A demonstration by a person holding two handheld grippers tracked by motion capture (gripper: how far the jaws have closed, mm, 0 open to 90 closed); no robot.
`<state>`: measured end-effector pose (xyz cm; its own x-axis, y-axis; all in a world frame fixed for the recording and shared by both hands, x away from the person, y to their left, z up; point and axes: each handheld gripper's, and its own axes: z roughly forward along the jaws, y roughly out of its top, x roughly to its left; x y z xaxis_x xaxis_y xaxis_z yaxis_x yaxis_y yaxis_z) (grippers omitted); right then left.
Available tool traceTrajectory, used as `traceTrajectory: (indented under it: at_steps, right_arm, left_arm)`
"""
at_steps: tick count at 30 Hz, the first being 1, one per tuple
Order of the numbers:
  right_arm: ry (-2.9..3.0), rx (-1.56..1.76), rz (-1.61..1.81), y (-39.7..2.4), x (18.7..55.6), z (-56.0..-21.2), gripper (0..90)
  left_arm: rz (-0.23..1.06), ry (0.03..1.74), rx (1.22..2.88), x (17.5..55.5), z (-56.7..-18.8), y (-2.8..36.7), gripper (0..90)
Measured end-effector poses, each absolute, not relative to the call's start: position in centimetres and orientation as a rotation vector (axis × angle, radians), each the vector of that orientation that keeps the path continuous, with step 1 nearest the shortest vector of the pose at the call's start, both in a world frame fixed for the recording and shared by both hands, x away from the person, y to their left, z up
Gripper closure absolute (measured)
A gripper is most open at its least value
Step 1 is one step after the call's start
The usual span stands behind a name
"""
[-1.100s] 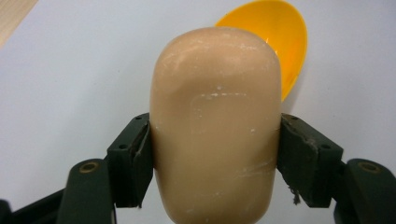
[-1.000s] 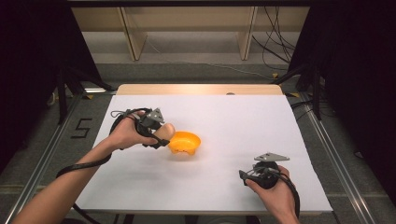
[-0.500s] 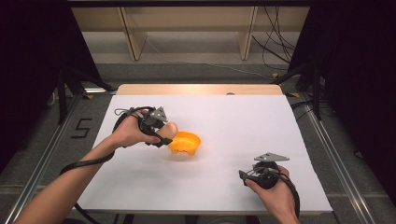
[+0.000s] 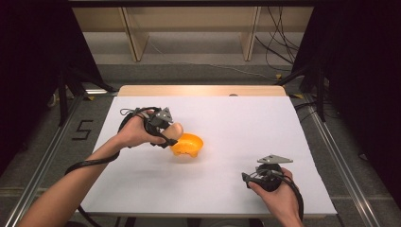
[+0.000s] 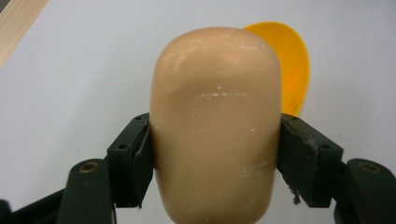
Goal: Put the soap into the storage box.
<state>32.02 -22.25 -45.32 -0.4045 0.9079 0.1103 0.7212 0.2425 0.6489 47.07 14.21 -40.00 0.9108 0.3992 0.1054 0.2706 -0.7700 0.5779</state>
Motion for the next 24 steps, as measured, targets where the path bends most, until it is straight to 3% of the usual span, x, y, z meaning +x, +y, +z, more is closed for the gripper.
traceTrajectory:
  at_steps: [24]
  right_arm:
    - [2.232,1.539,0.920,-22.1,31.9,-45.3,41.1]
  left_arm:
    - [0.275,0.415,2.499,47.6,-40.8,12.8,32.4]
